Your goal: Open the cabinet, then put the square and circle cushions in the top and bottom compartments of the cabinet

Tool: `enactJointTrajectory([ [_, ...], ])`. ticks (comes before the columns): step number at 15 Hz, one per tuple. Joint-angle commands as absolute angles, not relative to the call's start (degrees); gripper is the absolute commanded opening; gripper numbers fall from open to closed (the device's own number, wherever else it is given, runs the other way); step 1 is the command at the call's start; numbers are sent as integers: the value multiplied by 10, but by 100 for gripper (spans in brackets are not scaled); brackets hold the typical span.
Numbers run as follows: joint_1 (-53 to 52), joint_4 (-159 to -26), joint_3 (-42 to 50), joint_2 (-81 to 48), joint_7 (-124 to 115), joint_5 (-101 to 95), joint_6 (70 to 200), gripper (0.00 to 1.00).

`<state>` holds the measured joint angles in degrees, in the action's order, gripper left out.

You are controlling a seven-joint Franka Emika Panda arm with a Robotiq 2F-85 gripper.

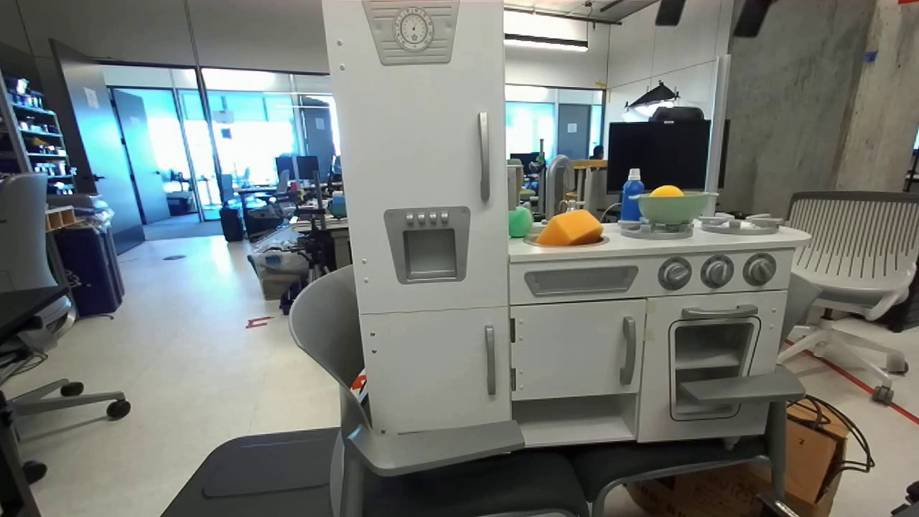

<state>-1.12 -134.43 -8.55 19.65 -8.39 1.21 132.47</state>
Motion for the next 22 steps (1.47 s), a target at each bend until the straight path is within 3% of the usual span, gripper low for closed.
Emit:
enactJointTrajectory([
  [1,-27,-1217,-81,46,-61,4,1345,100],
  [11,-95,-884,-78,-260,-104,5,1314,100],
  [22,-208,-779,6,-323,-330,-126,1207,100],
])
